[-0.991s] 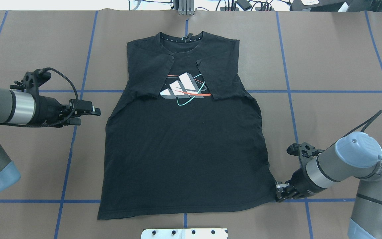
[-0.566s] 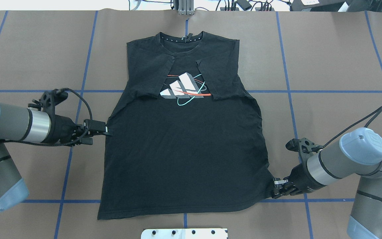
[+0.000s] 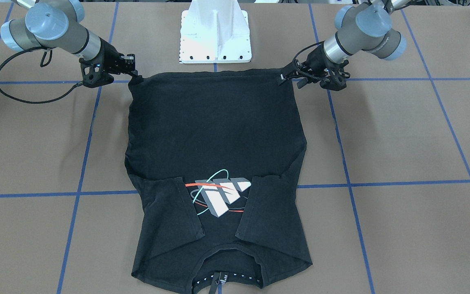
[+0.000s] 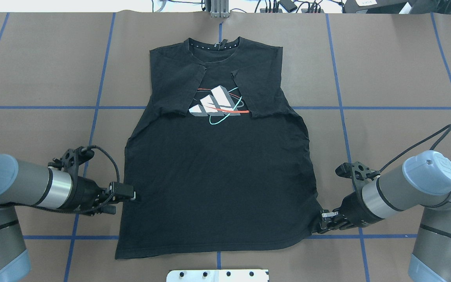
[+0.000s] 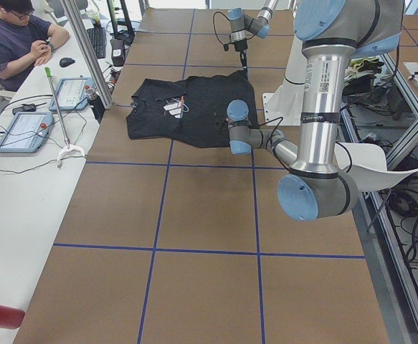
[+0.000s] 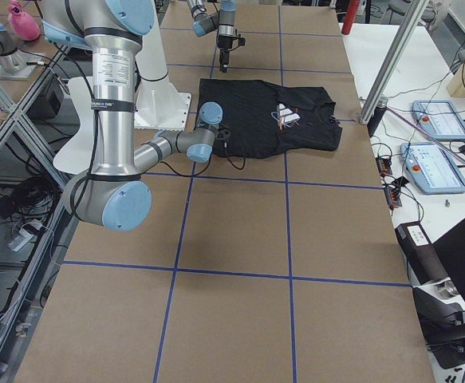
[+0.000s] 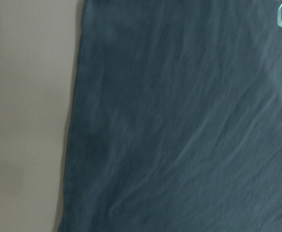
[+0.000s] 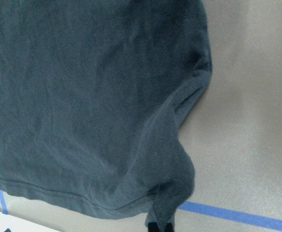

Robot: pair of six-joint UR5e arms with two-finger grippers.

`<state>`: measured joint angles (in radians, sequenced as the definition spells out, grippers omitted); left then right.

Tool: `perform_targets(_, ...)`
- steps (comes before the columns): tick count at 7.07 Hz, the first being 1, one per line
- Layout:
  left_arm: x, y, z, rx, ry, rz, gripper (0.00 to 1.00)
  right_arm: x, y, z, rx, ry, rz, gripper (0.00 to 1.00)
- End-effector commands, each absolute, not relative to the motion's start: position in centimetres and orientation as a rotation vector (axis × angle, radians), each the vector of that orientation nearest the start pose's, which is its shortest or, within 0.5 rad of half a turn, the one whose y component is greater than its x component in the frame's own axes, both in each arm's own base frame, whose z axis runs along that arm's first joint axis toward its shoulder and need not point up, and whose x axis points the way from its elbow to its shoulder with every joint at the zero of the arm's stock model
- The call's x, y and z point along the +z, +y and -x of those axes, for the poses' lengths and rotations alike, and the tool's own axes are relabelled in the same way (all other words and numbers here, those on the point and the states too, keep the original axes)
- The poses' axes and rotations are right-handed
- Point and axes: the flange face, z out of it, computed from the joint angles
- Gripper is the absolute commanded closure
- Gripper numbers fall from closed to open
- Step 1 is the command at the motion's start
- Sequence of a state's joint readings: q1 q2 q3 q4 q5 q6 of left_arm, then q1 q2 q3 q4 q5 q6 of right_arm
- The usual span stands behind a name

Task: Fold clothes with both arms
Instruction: 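Move the left gripper down to the other hem corner nearest the robot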

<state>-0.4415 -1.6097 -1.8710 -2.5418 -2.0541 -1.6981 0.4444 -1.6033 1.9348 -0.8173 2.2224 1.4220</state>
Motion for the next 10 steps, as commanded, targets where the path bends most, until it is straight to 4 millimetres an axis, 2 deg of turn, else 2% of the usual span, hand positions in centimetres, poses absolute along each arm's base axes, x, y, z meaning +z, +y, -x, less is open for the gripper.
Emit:
perform_targets(1, 39.2, -26.4, -41.4, -0.160, 1.295, 0.262, 0.00, 40.5, -27.0, 39.9, -0.097, -1.171, 0.249, 1.00)
perform_targets(3, 40.0, -25.7, -42.7, -0.187, 1.234, 0.252, 0.00, 40.6, -26.9, 39.9, -0.100, -1.170, 0.251, 1.00)
perform_targets(7, 40.3, -23.6, -44.5, -0.163, 1.196, 0.273, 0.00, 40.3, -26.9, 39.9, -0.103, -1.175, 0.250, 1.00)
perform_targets(9, 40.3, -23.1, -44.7, -0.160, 1.192, 0.284, 0.00, 40.2, -26.9, 39.8, -0.106, -1.178, 0.254, 1.00)
perform_targets(10, 40.2, -22.6, -45.1, -0.174, 1.186, 0.308, 0.08, 40.2, -26.9, 39.8, -0.106, -1.178, 0.254, 1.00)
